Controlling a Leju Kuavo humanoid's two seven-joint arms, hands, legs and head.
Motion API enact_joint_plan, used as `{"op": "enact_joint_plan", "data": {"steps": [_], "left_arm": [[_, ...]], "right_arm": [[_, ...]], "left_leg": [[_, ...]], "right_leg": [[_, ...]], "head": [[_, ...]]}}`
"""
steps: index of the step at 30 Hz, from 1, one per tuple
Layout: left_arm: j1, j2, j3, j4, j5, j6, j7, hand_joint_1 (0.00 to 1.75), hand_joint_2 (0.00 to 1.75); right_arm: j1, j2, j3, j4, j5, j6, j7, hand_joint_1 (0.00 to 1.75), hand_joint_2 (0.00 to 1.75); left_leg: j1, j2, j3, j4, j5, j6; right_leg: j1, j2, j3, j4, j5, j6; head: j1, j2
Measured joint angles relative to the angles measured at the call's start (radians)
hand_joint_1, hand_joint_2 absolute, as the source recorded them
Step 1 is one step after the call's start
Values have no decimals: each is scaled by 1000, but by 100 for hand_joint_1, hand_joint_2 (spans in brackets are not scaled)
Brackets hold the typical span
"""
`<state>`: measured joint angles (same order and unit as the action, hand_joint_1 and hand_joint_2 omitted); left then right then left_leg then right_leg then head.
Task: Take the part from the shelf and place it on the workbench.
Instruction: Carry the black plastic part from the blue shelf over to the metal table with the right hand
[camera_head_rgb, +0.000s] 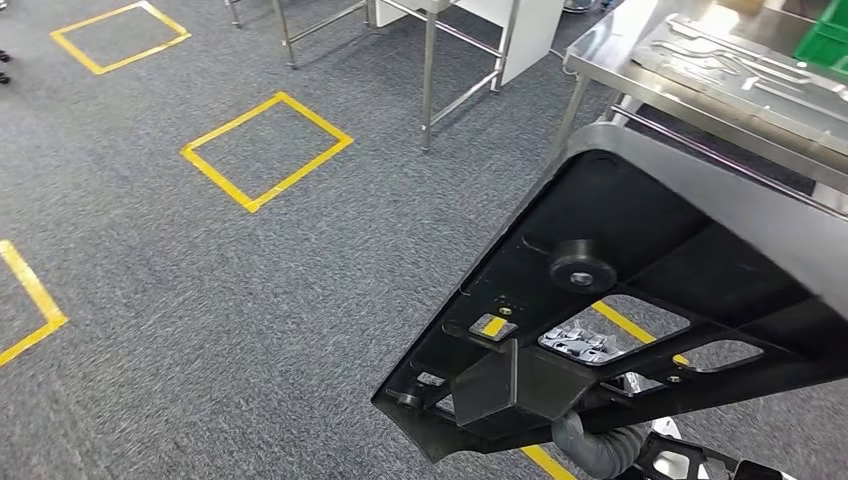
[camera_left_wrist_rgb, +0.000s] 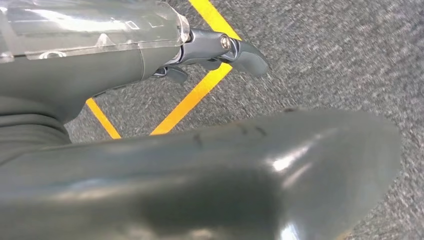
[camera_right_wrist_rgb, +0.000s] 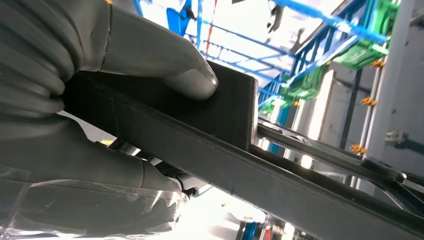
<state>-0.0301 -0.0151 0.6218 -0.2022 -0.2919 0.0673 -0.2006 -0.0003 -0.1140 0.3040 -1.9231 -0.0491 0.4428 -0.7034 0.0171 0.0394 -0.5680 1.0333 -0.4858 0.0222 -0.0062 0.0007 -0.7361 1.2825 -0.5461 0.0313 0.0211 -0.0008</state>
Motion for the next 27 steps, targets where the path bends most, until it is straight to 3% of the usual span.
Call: {"op": "enact_joint_plan", "data": {"steps": [2,4,5,7,9,10,11,13,14,15,17,18,20,22,23,25,27], "left_arm": [[-1,-2,0,0,-1,0,-1,0,0],[-2,-4,0,0,-1,0,-1,0,0],[-4,-5,0,0,-1,0,-2,0,0],[-7,-6,0,0,-1,0,-2,0,0],[-9,-6,0,0,-1,1,-3,0,0],[-9,-6,0,0,-1,1,-3,0,0],[-9,-6,1,0,-2,1,-4,0,0],[-6,-6,2,0,-2,4,-5,0,0],[-4,-6,2,0,-2,6,-6,0,0],[-4,-6,3,0,-2,10,-6,0,0],[-4,-6,5,0,-2,16,-6,0,0],[-4,-6,6,0,-3,17,-6,0,0],[-5,-7,7,0,-4,16,-5,0,0],[-8,-7,7,0,-5,11,-5,0,0],[-10,-8,8,0,-5,5,-4,0,0],[-11,-8,10,-1,-4,-8,-4,0,0],[-10,-8,14,-1,-2,-17,-4,0,0]], "right_arm": [[2,-1,0,-3,3,-1,0,171,175],[2,-2,0,-8,4,-2,0,171,175],[2,-2,0,-9,4,-3,0,171,175],[4,-2,0,-11,4,-4,0,171,175],[6,-2,0,-15,5,-6,0,171,175],[5,-2,0,-16,5,-7,0,171,175],[4,-2,0,-17,6,-8,0,171,175],[4,-2,1,-17,8,-8,1,171,175],[5,-2,2,-18,9,-9,1,171,175],[7,-2,2,-19,11,-10,2,171,175],[10,-2,4,-24,15,-12,3,171,175],[11,-2,5,-27,16,-13,4,171,175],[12,-2,8,-34,19,-14,9,171,175],[13,-2,10,-41,21,-16,15,171,175],[13,-2,11,-45,20,-17,17,171,175],[10,-2,11,-52,17,-19,20,171,175],[10,-2,11,-58,15,-19,21,171,175]], "left_leg": [[-1,19,10,-1,-6,-4],[-4,35,18,-2,-12,-13],[-5,43,21,-3,-15,-18],[-5,57,28,-8,-19,-28],[-5,31,25,19,-41,-37],[-5,8,6,64,-67,-40],[-4,-15,-23,127,-98,-41],[-4,-31,-89,249,-142,-45],[-4,-32,-105,269,-136,-46],[-4,-34,-102,249,-109,-46],[-1,-53,-53,122,-29,-45],[0,-74,-28,62,-5,-44],[1,-104,-6,9,4,-35],[-1,-95,-5,6,4,-23],[-2,-85,-3,3,6,-16],[2,-63,1,-5,8,-4],[1,-41,4,-7,6,3]], "right_leg": [[6,-30,73,-138,64,-11],[17,-57,124,-236,91,-27],[22,-61,129,-250,89,-34],[20,-39,132,-257,92,-44],[11,-20,144,-274,99,-53],[6,-11,151,-280,101,-56],[6,-3,154,-282,101,-59],[7,18,156,-280,98,-62],[7,30,157,-278,96,-62],[7,44,160,-276,93,-60],[4,68,164,-265,84,-53],[3,78,162,-258,79,-49],[2,96,154,-249,75,-38],[-1,115,146,-249,78,-27],[-2,115,145,-248,77,-22],[-1,77,125,-206,52,-12],[0,24,65,-90,-4,-4]], "head": [[0,0],[0,0],[0,0],[0,0],[-2,0],[-4,0],[-5,0],[-7,0],[-7,0],[-7,0],[-7,0],[-7,0],[-8,0],[-8,0],[-8,0],[-5,0],[-1,0]]}}
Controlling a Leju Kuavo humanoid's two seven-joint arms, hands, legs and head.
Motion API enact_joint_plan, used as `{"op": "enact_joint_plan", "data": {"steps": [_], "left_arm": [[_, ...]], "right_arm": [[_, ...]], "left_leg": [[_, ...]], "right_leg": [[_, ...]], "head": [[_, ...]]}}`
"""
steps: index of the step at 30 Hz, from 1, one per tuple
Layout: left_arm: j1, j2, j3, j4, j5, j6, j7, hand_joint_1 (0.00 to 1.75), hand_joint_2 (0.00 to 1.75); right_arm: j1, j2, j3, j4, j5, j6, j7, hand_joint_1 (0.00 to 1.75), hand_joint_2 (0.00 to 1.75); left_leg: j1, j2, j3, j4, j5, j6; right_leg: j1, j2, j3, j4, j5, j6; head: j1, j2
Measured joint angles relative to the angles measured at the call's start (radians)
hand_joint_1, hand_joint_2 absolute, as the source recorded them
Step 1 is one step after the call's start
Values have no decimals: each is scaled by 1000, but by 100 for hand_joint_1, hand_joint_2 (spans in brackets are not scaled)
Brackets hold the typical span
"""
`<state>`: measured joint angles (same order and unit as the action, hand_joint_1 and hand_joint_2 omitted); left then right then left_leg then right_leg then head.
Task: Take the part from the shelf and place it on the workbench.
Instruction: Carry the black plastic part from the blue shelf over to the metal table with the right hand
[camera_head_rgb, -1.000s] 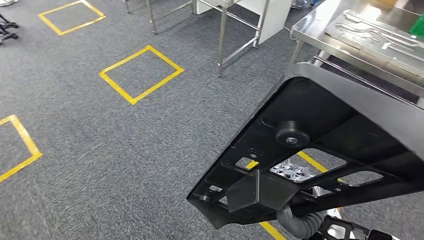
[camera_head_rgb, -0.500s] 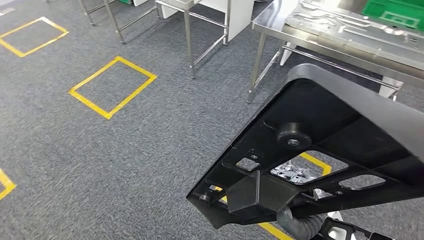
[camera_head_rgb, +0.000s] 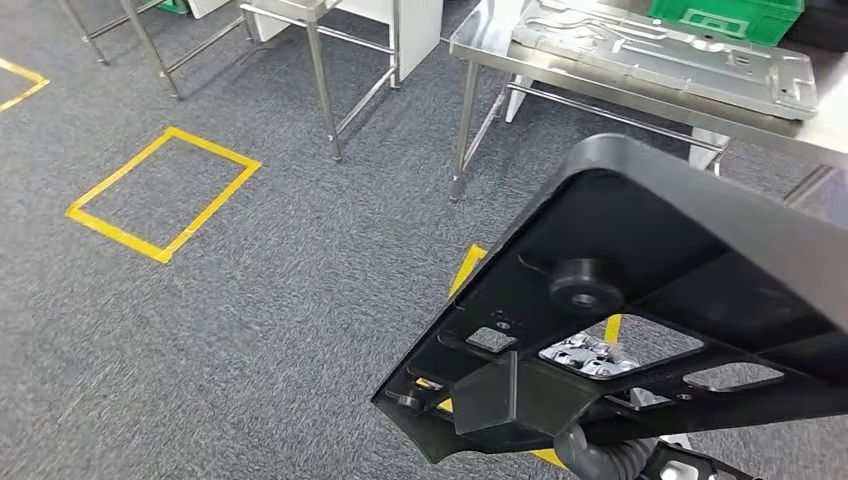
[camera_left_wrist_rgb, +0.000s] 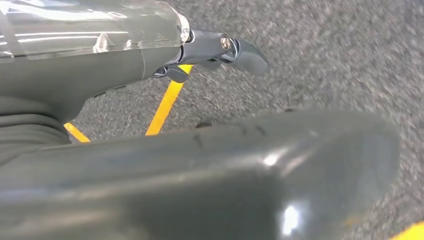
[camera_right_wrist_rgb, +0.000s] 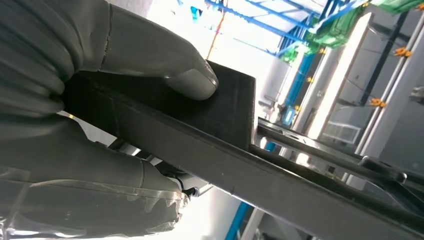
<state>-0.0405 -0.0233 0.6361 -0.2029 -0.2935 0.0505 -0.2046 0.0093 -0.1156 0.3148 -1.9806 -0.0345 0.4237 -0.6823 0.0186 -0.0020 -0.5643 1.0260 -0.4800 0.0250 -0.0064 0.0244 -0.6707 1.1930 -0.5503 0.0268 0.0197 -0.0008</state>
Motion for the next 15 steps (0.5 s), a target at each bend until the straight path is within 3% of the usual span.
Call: {"op": "enact_joint_plan", "data": {"steps": [2,3,5,7,9,11,13,15], "left_arm": [[1,0,5,0,2,-4,-1,0,0],[1,0,7,0,2,-5,-3,0,0],[0,-1,10,0,3,-4,-8,0,0],[-1,-2,11,0,2,-4,-12,0,0],[-2,-4,12,0,0,-3,-15,0,0],[-5,-4,14,0,0,-3,-16,0,0],[-6,-3,15,-1,-1,-2,-17,0,0],[-4,-3,17,-2,-2,-3,-17,0,0]], "right_arm": [[5,0,0,-1,0,0,0,171,175],[7,0,0,-1,0,0,0,171,175],[10,0,0,-5,1,0,1,171,175],[11,0,0,-12,2,0,1,171,175],[12,0,0,-20,4,0,0,171,175],[16,0,0,-25,4,1,0,171,175],[19,1,0,-30,5,2,0,171,175],[19,2,0,-33,5,5,0,171,175]], "left_leg": [[-1,24,2,0,-4,1],[-2,35,4,0,-6,0],[-3,56,12,0,-12,-3],[-6,73,22,-1,-19,-9],[-8,90,28,-3,-24,-18],[-8,104,36,-8,-29,-29],[-7,73,31,21,-51,-39],[-5,24,-19,128,-107,-45]], "right_leg": [[-3,-18,-60,107,-32,4],[-4,-20,-67,112,-21,3],[-1,-32,-18,13,44,-5],[10,-70,49,-117,90,-22],[21,-85,70,-164,94,-33],[18,-62,72,-172,97,-39],[9,-43,84,-187,103,-47],[5,-26,92,-194,104,-53]], "head": [[0,0],[0,0],[0,0],[0,0],[-1,0],[-1,0],[-2,0],[-4,0]]}}
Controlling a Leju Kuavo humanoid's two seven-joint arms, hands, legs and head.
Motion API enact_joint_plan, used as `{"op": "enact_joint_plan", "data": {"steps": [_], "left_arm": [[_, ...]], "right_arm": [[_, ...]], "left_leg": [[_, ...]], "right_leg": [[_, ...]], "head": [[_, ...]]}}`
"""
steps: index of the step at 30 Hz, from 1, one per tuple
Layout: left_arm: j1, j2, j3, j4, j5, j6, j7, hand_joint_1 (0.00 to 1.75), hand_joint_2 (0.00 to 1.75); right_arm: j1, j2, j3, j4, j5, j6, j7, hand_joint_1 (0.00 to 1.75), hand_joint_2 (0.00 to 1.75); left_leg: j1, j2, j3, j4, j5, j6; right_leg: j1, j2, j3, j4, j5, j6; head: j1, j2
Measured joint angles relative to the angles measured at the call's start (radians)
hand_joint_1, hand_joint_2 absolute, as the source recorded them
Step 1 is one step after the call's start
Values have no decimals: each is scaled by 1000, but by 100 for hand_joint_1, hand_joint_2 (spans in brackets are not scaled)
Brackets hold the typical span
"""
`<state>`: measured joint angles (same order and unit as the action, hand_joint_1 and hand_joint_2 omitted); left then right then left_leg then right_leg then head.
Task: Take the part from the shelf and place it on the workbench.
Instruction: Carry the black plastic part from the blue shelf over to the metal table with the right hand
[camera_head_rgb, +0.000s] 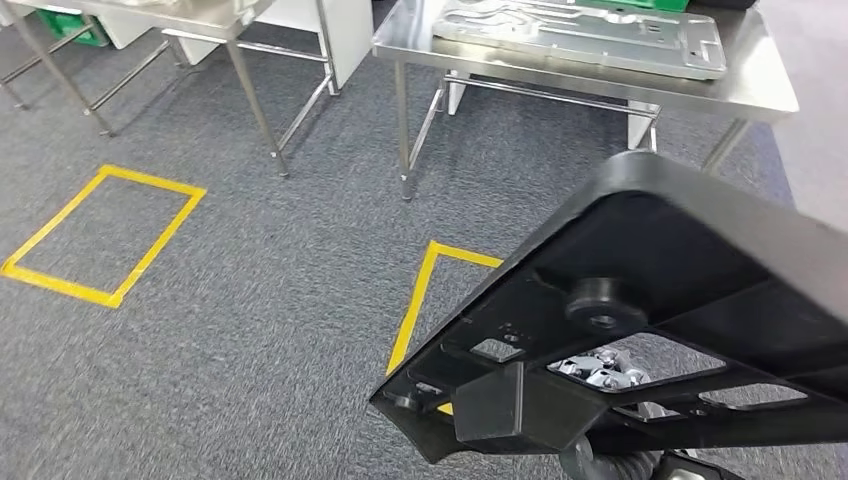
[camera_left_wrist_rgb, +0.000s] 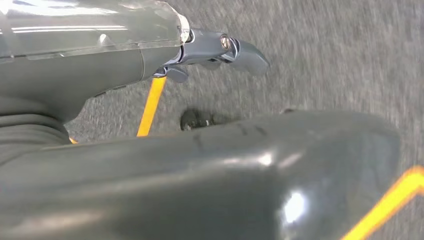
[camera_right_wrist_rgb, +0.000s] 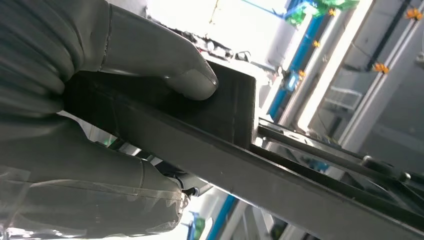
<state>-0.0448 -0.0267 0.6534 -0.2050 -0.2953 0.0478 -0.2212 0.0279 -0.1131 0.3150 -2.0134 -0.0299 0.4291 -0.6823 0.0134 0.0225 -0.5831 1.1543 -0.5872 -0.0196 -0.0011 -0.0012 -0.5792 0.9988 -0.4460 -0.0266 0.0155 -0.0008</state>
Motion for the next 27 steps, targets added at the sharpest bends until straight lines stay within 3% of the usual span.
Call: {"op": "enact_joint_plan", "data": {"steps": [2,3,4,5,7,9,11,12,14,16,18,19,20,21,23,24,27], "left_arm": [[4,0,1,0,-3,0,0,0,0],[6,0,1,0,-5,1,0,0,0],[7,0,1,0,-6,2,0,0,0],[7,0,1,0,-8,3,0,0,0],[7,0,1,0,-8,4,0,0,0],[6,-1,1,0,-9,4,0,0,0],[3,-2,1,0,-9,4,0,0,0],[3,-3,1,0,-9,4,0,0,0],[3,-5,1,-1,-8,3,0,0,0],[4,-5,2,-1,-8,3,0,0,0],[5,-5,2,-1,-8,1,0,0,0],[5,-5,2,-1,-9,-1,0,0,0],[5,-5,2,-1,-10,-4,0,0,0],[4,-6,2,-1,-13,-7,0,0,0],[1,-6,2,-1,-19,-13,0,0,0],[-1,-6,2,-1,-22,-15,0,0,0],[-6,-5,2,-2,-28,-19,0,0,0]], "right_arm": [[0,2,0,1,0,5,2,171,175],[0,3,0,2,0,6,3,171,175],[0,3,0,4,0,8,5,171,175],[0,3,0,5,0,9,6,171,175],[-1,4,0,7,1,10,8,171,175],[-3,6,0,8,1,10,9,171,175],[-4,7,0,8,1,10,9,171,175],[-4,7,0,8,1,10,9,171,175],[-10,7,0,8,1,10,9,171,175],[-15,7,0,8,0,10,9,171,175],[-16,7,0,11,0,10,9,171,175],[-16,7,0,13,1,12,9,171,175],[-16,7,0,14,2,13,9,171,175],[-16,7,-1,15,4,14,9,171,175],[-17,7,-2,15,11,14,7,171,175],[-18,8,-2,15,14,13,6,171,175],[-18,9,-4,12,21,9,6,171,175]], "left_leg": [[1,-14,-71,127,-46,-4],[1,-15,-90,154,-42,-5],[1,-16,-90,138,-17,-6],[1,-21,-70,82,24,-5],[4,-59,-14,-56,93,0],[5,-89,12,-120,109,10],[3,-77,14,-123,108,22],[3,-67,17,-127,110,28],[7,-44,23,-137,112,41],[6,-21,26,-139,110,47],[5,2,28,-139,105,46],[5,12,31,-139,102,45],[5,19,36,-139,99,42],[5,25,41,-139,95,38],[3,32,49,-140,89,29],[2,35,52,-142,87,24],[1,37,61,-147,82,8]], "right_leg": [[1,22,1,1,-2,-4],[1,36,2,3,-4,-4],[1,49,4,5,-5,-2],[0,62,6,8,-8,0],[-1,85,6,20,-17,8],[-3,103,-2,29,-21,19],[-5,120,-9,29,-19,31],[-5,113,-11,33,-22,37],[-3,66,-36,84,-51,47],[-6,18,-101,207,-108,55],[-12,6,-158,302,-132,61],[-14,4,-158,297,-115,61],[-14,1,-137,251,-82,60],[-14,-3,-100,179,-44,57],[-8,-13,-36,57,-2,48],[-5,-15,-22,30,1,44],[-3,-9,-15,16,-3,30]], "head": [[-1,0],[-1,0],[-1,0],[-1,0],[-1,0],[-1,0],[-1,0],[-1,0],[4,0],[9,0],[9,0],[9,0],[9,0],[9,0],[9,0],[9,0],[8,0]]}}
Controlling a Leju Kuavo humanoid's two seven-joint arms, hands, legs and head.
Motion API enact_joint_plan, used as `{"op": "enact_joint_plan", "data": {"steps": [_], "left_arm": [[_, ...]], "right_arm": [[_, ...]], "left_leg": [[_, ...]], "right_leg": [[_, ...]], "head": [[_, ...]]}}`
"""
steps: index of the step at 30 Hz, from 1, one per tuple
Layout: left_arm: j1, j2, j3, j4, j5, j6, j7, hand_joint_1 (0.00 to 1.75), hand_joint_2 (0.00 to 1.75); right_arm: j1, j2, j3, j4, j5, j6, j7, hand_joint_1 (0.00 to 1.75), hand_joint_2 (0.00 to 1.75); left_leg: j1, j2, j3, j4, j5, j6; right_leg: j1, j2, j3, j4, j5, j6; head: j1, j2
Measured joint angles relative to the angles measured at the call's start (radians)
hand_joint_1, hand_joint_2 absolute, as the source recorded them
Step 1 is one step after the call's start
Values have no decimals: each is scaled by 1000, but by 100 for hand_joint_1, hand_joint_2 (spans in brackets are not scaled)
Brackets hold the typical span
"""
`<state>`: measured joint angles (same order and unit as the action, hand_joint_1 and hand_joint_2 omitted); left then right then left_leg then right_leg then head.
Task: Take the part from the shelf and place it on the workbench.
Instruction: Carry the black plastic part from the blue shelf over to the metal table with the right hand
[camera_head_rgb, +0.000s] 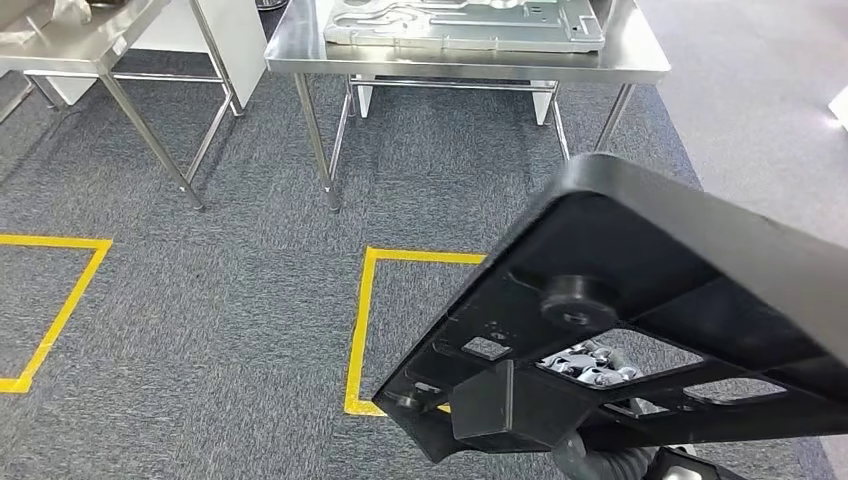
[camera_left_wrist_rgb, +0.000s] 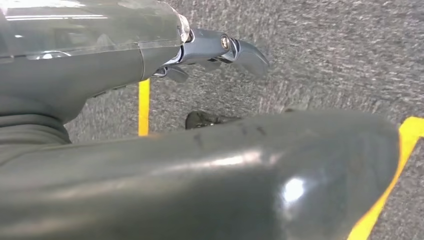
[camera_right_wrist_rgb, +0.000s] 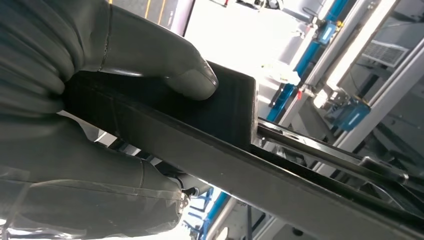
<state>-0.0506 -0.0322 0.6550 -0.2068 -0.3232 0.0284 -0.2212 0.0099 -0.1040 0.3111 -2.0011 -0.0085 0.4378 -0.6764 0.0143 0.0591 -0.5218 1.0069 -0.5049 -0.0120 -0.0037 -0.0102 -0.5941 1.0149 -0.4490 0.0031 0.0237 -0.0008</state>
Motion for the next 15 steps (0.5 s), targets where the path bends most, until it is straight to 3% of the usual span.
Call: {"op": "enact_joint_plan", "data": {"steps": [2,5,6,7,8,9,11,12,15], "left_arm": [[0,1,0,-1,-1,-1,0,0,0],[3,3,0,-1,-3,-3,1,0,0],[5,3,0,-1,-4,-5,1,0,0],[7,4,0,-1,-6,-6,0,0,0],[8,4,0,-1,-9,-8,-2,0,0],[9,5,0,-1,-13,-10,-3,0,0],[8,8,0,-1,-21,-13,-8,0,0],[7,10,0,-1,-25,-15,-10,0,0],[5,11,0,-1,-33,-17,-12,0,0]], "right_arm": [[-5,2,0,-4,1,-2,1,171,175],[-12,8,0,-6,0,-3,4,171,175],[-12,8,0,-6,0,-4,6,171,175],[-12,9,-1,-6,-1,-4,8,171,175],[-13,9,-1,-6,-3,-4,9,171,175],[-14,10,-2,-6,-5,-4,11,171,175],[-15,10,-5,-7,-8,-4,12,171,175],[-16,10,-6,-9,-9,-4,14,171,175],[-15,11,-9,-17,-10,-5,22,171,175]], "left_leg": [[0,-21,-12,39,-28,-8],[1,-49,-113,230,-110,-9],[1,-51,-143,277,-117,-9],[1,-51,-157,288,-104,-8],[1,-51,-150,255,-71,-5],[1,-52,-126,190,-26,-2],[-2,-58,-73,63,30,7],[-4,-60,-59,29,39,11],[-6,-60,-52,12,38,25]], "right_leg": [[-6,4,11,-11,2,-12],[-4,11,18,-13,-1,-24],[-1,15,19,-13,-3,-26],[1,19,21,-11,-5,-27],[2,24,24,-10,-8,-27],[3,28,28,-8,-13,-26],[7,33,34,-2,-22,-20],[7,35,33,0,-25,-16],[6,37,33,2,-30,0]], "head": [[-1,0],[-3,0],[-3,0],[-3,0],[-3,0],[-3,0],[-3,0],[-2,0],[-2,0]]}}
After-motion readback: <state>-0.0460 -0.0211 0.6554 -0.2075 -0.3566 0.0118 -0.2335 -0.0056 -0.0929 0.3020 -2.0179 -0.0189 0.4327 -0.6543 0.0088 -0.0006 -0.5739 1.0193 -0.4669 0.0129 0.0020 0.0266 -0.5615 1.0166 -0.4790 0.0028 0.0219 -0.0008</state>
